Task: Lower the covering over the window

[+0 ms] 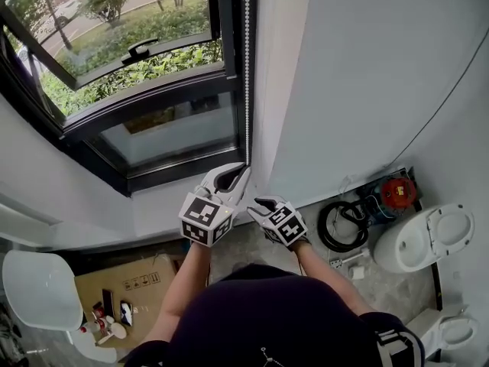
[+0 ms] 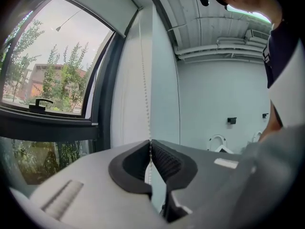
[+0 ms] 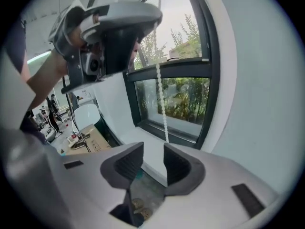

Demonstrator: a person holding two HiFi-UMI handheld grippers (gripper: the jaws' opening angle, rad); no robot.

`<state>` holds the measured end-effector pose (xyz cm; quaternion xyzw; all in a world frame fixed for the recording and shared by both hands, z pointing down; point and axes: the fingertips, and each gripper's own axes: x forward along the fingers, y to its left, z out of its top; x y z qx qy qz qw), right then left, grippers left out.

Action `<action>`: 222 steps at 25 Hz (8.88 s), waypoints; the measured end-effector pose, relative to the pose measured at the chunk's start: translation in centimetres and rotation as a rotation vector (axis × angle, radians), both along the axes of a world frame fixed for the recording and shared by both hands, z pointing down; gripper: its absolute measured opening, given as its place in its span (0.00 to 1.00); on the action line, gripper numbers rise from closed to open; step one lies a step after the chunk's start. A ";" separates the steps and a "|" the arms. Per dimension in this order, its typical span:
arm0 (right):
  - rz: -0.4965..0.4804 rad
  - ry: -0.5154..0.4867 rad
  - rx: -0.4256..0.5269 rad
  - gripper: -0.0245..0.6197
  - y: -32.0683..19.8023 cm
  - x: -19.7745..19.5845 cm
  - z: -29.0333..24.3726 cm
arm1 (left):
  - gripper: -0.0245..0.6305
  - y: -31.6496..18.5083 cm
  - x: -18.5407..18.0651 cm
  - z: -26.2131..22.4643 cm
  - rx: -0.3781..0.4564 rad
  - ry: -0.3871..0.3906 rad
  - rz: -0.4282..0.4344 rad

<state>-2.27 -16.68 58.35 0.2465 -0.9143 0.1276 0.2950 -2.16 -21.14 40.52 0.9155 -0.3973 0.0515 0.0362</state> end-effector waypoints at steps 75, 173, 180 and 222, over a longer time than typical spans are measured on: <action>0.060 -0.180 0.192 0.07 -4.9 -1.9 -12.0 | 0.09 3.0 -2.6 12.6 -0.303 0.127 0.015; 0.009 -0.452 0.324 0.18 -4.4 -2.5 -24.0 | 0.05 3.9 -1.4 18.1 -0.428 0.000 -0.004; 0.016 -0.445 0.311 0.06 -4.4 -2.9 -24.0 | 0.05 4.2 -1.0 18.0 -0.421 0.003 -0.002; 0.025 -0.247 0.176 0.06 -2.9 -2.6 -12.6 | 0.09 2.8 -2.5 -4.1 0.188 0.099 -0.015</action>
